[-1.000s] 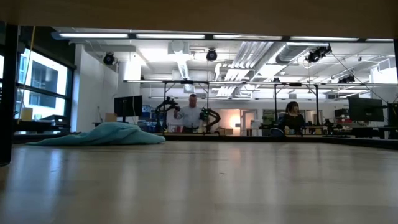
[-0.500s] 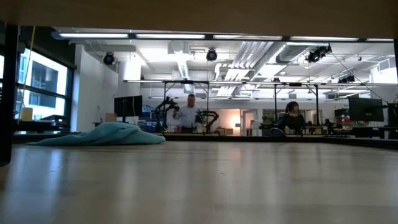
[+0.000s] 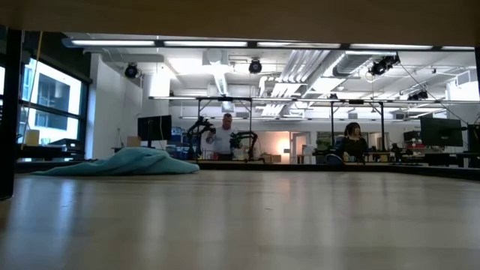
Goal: Stack small to large cups/mugs on shelf
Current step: Return to Home Position
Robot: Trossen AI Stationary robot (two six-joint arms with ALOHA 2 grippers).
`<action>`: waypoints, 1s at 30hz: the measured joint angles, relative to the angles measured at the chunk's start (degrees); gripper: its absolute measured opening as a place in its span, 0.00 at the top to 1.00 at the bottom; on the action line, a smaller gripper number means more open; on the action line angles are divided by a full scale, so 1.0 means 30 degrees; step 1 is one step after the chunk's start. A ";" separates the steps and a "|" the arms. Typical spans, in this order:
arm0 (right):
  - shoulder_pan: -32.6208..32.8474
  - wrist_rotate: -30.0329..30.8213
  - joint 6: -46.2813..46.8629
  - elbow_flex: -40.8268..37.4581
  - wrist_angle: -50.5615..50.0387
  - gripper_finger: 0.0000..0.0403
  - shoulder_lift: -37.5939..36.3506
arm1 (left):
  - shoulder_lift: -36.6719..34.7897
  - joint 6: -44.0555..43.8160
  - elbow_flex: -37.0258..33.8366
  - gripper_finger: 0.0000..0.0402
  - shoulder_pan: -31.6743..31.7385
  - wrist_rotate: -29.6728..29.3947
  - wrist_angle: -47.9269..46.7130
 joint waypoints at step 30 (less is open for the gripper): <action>-0.0078 -0.1449 0.1842 -0.6739 0.4345 0.61 -0.3543 | 0.0233 -0.5666 -0.3233 0.60 0.0007 0.1506 -0.0629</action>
